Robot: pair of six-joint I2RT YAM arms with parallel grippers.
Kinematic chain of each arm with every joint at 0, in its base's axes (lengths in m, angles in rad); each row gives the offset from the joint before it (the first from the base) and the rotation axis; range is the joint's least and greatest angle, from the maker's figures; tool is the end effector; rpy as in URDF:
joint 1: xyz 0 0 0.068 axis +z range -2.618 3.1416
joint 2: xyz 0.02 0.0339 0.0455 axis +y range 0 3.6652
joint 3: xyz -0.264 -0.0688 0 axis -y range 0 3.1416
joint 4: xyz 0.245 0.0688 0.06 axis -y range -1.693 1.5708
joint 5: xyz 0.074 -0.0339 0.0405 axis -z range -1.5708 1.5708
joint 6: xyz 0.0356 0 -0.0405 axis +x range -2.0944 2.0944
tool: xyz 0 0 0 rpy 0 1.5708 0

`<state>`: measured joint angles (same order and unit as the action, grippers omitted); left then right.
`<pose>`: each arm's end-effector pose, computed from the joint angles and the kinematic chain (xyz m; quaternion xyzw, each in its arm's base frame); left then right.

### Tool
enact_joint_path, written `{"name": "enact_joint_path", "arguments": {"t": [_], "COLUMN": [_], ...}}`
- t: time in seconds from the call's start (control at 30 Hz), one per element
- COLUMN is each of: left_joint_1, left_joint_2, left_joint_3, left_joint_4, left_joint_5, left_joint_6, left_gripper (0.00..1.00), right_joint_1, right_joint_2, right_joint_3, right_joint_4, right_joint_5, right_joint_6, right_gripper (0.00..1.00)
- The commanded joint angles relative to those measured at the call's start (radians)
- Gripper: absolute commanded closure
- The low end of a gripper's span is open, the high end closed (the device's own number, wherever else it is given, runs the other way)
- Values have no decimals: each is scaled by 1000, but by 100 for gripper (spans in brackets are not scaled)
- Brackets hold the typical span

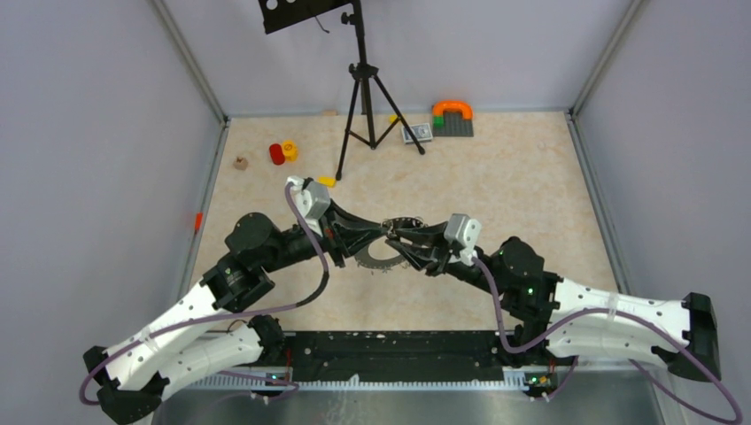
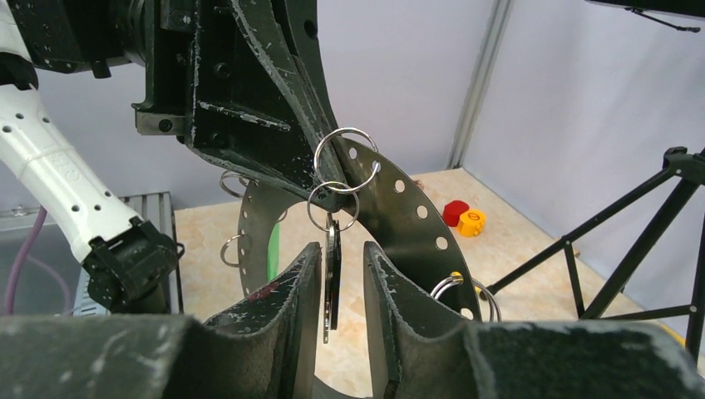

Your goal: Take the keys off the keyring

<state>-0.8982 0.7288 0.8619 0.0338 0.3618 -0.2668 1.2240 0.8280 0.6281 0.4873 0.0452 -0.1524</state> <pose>0.0922 -0.1359 0.3991 0.3278 0.5611 -0.5102 0.5633 0.0690 0.1862 0.3492 -0.3661 0.4737 0.3972 0.6955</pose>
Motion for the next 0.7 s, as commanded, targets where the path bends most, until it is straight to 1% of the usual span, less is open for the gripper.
{"name": "enact_joint_path", "arguments": {"t": [0.0, 0.1, 0.2, 0.23, 0.27, 0.33, 0.67], "left_joint_1": [-4, -4, -4, -4, -4, -4, -4], "left_joint_2": [-17, -17, -19, -19, -20, -24, -31], "left_joint_3": [3, 1, 0, -1, -2, -7, -16], "left_joint_4": [84, 84, 84, 82, 81, 80, 59], "left_joint_5": [45, 44, 42, 39, 36, 27, -20], "left_joint_6": [-15, -14, -10, -8, -6, -3, 1], "left_gripper": [100, 100, 100, 100, 100, 100, 100], "right_joint_1": [5, 6, 5, 6, 5, 6, 5], "right_joint_2": [1, 2, -1, -2, -6, -13, -75], "right_joint_3": [10, 13, 25, 32, 43, 60, 116], "right_joint_4": [87, 96, 79, 67, 52, 21, -126], "right_joint_5": [8, -19, -35, -40, -41, -69, -91], "right_joint_6": [27, 45, 58, 63, 68, 82, 205], "right_gripper": [74, 75, 82, 86, 93, 100, 100]}}
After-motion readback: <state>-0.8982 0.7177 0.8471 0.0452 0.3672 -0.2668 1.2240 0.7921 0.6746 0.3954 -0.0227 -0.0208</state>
